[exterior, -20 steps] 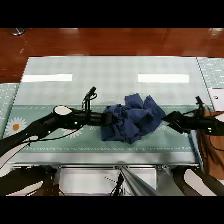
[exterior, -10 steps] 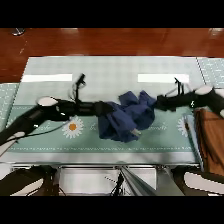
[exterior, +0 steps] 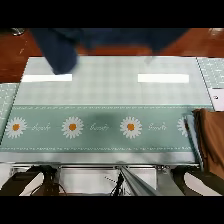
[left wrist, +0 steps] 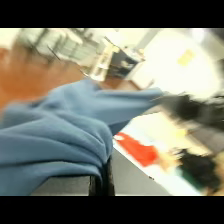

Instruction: Fold the shirts.

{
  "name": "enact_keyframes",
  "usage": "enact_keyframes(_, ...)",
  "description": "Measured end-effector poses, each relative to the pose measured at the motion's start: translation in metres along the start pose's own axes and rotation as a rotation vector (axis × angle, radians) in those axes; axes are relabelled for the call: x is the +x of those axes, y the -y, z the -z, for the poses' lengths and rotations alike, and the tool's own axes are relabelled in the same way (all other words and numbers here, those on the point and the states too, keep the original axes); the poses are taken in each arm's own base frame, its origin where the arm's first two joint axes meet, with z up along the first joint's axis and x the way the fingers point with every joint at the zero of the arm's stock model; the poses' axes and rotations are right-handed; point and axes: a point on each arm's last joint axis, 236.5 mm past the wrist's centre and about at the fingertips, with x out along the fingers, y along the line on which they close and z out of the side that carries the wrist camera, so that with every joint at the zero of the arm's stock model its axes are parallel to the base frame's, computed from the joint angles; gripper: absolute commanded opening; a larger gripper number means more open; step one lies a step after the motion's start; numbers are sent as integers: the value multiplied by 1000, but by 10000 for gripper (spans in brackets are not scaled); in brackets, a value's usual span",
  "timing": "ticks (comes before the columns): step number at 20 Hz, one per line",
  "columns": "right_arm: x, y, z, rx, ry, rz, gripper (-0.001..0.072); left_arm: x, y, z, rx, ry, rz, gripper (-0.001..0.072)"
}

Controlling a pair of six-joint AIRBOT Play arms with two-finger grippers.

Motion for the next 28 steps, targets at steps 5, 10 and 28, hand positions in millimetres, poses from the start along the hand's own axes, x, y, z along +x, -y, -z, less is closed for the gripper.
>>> enact_keyframes(5,-151,-38,-32,-167,184,191,19,-56,32,-1,214,-135,-262,23)
enact_keyframes(10,-214,-40,19,-151,134,306,19,-101,36,47,196,-314,-404,23)
enact_keyframes(28,15,103,340,290,-633,337,19,-80,-200,301,-586,-555,-572,24)
